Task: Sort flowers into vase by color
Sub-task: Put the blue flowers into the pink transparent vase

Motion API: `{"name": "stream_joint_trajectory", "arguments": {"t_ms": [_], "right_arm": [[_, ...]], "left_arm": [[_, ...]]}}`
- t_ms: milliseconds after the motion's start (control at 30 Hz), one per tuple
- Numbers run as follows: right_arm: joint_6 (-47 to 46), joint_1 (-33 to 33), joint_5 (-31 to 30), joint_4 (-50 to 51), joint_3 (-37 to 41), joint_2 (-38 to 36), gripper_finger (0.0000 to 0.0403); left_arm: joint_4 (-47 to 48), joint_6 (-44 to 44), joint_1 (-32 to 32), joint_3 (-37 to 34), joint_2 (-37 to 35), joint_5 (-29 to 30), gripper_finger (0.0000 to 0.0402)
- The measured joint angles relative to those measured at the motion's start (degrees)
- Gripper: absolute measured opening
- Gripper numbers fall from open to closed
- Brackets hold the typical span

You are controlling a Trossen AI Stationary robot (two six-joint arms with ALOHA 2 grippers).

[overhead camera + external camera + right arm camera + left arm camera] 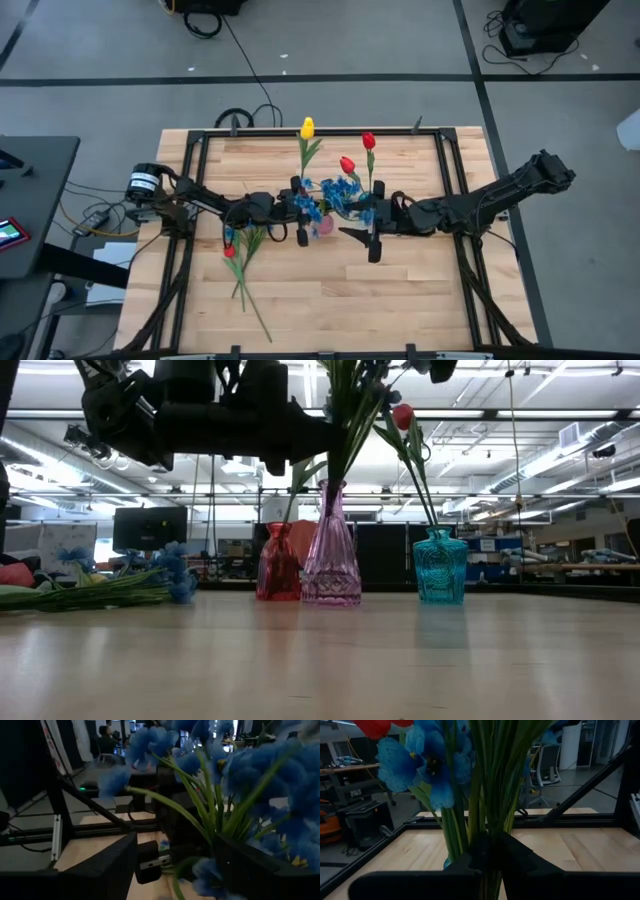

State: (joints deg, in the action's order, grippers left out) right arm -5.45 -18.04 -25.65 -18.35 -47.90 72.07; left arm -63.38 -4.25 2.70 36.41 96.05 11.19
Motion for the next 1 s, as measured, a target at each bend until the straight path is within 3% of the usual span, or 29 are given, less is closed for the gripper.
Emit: {"name": "stream_joint_trajectory", "arguments": {"t_ms": [267,800,1000], "right_arm": [[-3.8,-0.1,1.0,6.0,-0.7,-0.1,0.027],[-5.4,-0.3,1.3,8.7,-0.8,-0.1,0.027],[-2.0,-1.0,1.5,6.0,-0.8,-1.5,0.027]], "left_arm": [[-1.5,1.5,0.0,-2.8,0.0,1.0,0.0039],[-0.2,1.6,0.0,-3.6,0.0,-0.6,0.0041],[-0.5,1.7,0.0,-3.7,0.0,-0.8,0.0042]]}}
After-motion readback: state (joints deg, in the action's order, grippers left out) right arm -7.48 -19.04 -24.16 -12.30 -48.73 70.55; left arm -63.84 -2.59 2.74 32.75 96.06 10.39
